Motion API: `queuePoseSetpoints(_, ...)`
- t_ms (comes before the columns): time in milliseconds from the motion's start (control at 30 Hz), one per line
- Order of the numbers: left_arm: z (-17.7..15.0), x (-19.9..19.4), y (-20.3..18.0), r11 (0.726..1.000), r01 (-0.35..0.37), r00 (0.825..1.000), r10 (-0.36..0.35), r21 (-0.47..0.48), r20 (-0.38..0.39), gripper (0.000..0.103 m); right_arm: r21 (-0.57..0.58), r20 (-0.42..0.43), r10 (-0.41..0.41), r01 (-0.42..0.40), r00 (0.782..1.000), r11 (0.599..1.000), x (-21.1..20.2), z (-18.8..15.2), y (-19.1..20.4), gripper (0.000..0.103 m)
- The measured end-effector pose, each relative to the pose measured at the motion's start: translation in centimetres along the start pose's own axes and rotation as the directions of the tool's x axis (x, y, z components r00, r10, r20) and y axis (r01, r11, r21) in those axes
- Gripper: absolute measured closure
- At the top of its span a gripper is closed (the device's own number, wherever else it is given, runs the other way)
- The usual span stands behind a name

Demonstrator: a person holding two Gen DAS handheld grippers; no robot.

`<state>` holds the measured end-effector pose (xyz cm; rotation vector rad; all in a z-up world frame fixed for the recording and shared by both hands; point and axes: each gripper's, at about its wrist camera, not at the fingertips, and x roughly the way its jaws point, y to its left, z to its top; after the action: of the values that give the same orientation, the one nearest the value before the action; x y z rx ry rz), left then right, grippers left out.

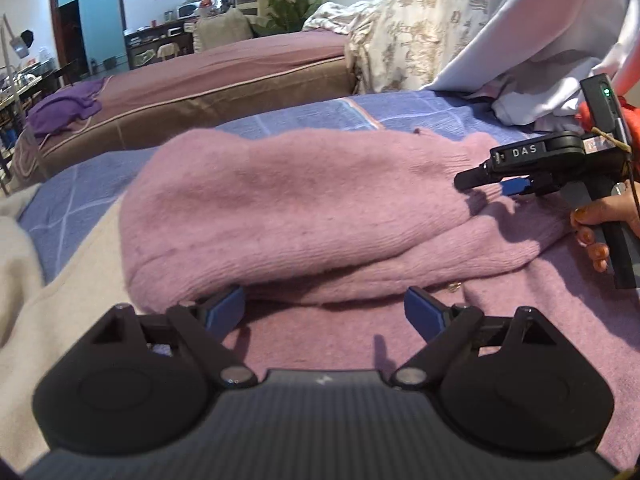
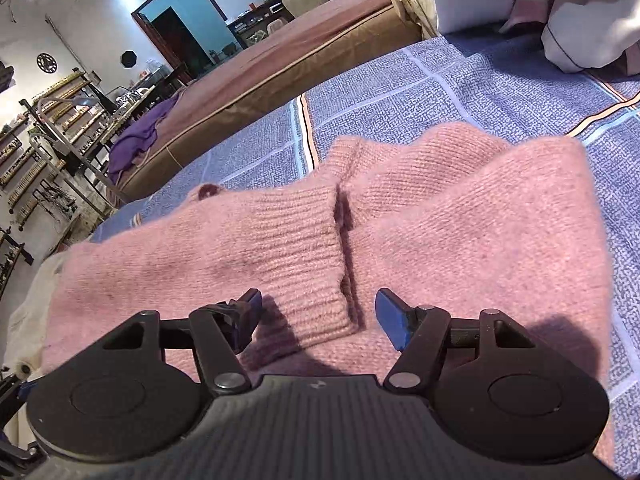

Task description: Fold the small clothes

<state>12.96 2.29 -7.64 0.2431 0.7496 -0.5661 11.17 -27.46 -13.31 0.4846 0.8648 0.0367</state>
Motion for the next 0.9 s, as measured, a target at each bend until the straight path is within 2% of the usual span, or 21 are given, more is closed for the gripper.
queuePoseSetpoints(100, -0.1, 0.2, 0.5, 1.0, -0.01, 1.0, 0.01, -0.005, -0.006, 0.016, -0.087, 0.001, 0.007, -0.007, 1.0, 0.996, 0.3, -0.5, 1.7, 0.006)
queuePoseSetpoints(167, -0.2, 0.3, 0.4, 1.0, -0.009, 1.0, 0.009, 0.005, -0.005, 0.014, -0.118, -0.004, -0.007, 0.006, 1.0, 0.993, 0.4, -0.8, 2.0, 0.018)
queuePoseSetpoints(233, -0.2, 0.6, 0.0, 1.0, -0.024, 1.0, 0.024, 0.012, -0.011, 0.01, -0.112, -0.011, 0.026, -0.027, 1.0, 0.993, 0.6, -0.4, 1.4, 0.053)
queuePoseSetpoints(300, -0.2, 1.0, -0.5, 1.0, -0.023, 1.0, 0.024, 0.017, -0.013, 0.01, -0.054, -0.01, 0.093, -0.093, 0.996, 0.994, 0.0, -0.1, 0.8, 0.062)
queuePoseSetpoints(400, -0.2, 1.2, -0.9, 0.999, -0.036, 0.999, 0.037, 0.02, -0.012, 0.01, -0.047, -0.004, 0.148, -0.148, 0.989, 0.988, -1.5, 0.5, 1.3, 0.068)
queuePoseSetpoints(500, -0.2, 1.1, -1.0, 0.999, -0.042, 0.999, 0.042, 0.015, -0.017, 0.01, -0.004, 0.041, 0.271, -0.271, 0.962, 0.963, -4.6, 1.7, 1.9, 0.07)
queuePoseSetpoints(567, -0.3, 1.0, -0.8, 0.999, -0.047, 0.999, 0.048, 0.014, -0.018, 0.01, -0.009, 0.099, 0.282, -0.283, 0.954, 0.959, -7.4, 2.9, 1.8, 0.07)
queuePoseSetpoints(633, -0.5, 0.8, -0.6, 0.999, -0.039, 0.999, 0.039, 0.013, -0.025, 0.01, -0.07, 0.156, 0.281, -0.273, 0.947, 0.959, -10.7, 4.0, 1.3, 0.07)
queuePoseSetpoints(700, -0.8, 0.5, -0.3, 0.999, -0.041, 0.999, 0.041, -0.003, -0.034, 0.01, -0.129, 0.175, 0.245, -0.224, 0.954, 0.966, -13.2, 4.5, 0.7, 0.071)
queuePoseSetpoints(767, -1.2, 0.0, 0.0, 0.999, -0.026, 0.999, 0.025, -0.026, -0.045, 0.01, -0.139, 0.154, 0.172, -0.151, 0.973, 0.979, -14.4, 4.3, -0.7, 0.073)
queuePoseSetpoints(833, -1.7, -0.6, 0.1, 0.999, -0.003, 0.998, 0.001, -0.039, -0.057, 0.01, -0.113, 0.126, 0.099, -0.085, 0.987, 0.99, -14.2, 3.3, -2.7, 0.073)
queuePoseSetpoints(900, -2.3, -1.3, -0.1, 1.0, 0.005, 0.997, -0.006, -0.012, -0.073, 0.01, -0.088, 0.102, 0.036, -0.027, 0.994, 0.996, -13.4, 1.8, -4.3, 0.073)
